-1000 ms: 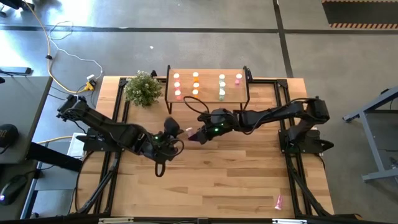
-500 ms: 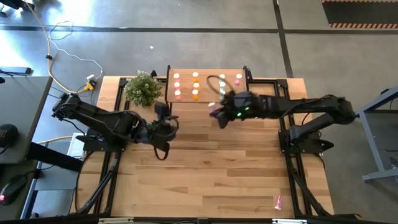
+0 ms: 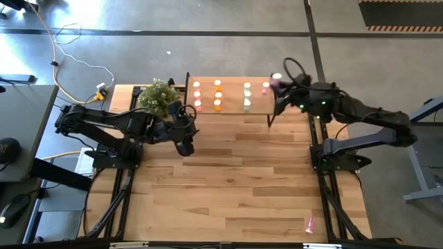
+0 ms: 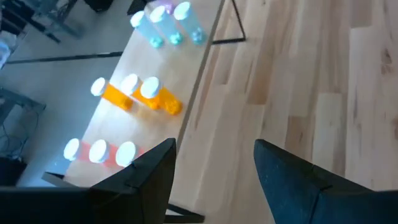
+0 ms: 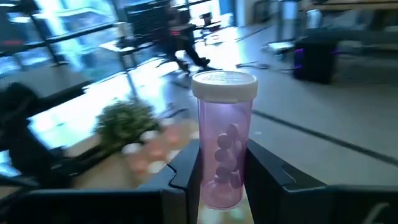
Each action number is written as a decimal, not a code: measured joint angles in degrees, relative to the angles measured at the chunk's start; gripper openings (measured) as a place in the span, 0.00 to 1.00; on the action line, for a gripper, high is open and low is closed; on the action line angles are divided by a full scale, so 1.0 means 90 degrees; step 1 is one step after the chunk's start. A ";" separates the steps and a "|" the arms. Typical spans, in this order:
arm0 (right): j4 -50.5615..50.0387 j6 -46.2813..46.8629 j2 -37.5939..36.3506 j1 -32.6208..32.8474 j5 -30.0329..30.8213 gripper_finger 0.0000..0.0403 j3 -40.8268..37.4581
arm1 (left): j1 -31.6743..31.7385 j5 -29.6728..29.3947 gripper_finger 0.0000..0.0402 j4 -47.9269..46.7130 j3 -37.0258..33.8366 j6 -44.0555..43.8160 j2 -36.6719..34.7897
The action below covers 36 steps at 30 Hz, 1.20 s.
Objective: Pick and place medicine bottles onto shelf by color
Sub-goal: Put the top violet pill bottle on the shelf aligned with the other violet pill bottle
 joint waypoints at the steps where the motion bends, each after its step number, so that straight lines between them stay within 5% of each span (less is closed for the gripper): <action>1: -0.0145 -0.0053 -0.0111 -0.0047 0.0184 0.21 0.0000 | 0.0029 -0.0001 0.51 -0.0007 0.0000 -0.0009 0.0004; 9: -0.1346 0.0358 -0.0350 -0.0180 0.1175 0.21 -0.0002 | 0.0256 0.0003 0.51 0.0027 -0.0002 -0.0041 -0.0007; 16: -0.2417 0.1930 -0.0067 0.0357 0.2368 0.21 -0.0005 | 0.0555 0.0002 0.51 0.0030 -0.0002 -0.0034 -0.0007; 28: -0.3657 0.4914 0.1108 0.1710 0.4809 0.21 -0.0007 | 0.0907 -0.0025 0.51 0.0235 -0.0002 0.0278 -0.0007; 36: -0.3752 0.6147 0.2024 0.2186 0.5428 0.21 -0.0007 | 0.0906 -0.0063 0.51 0.0406 -0.0002 0.0900 -0.0007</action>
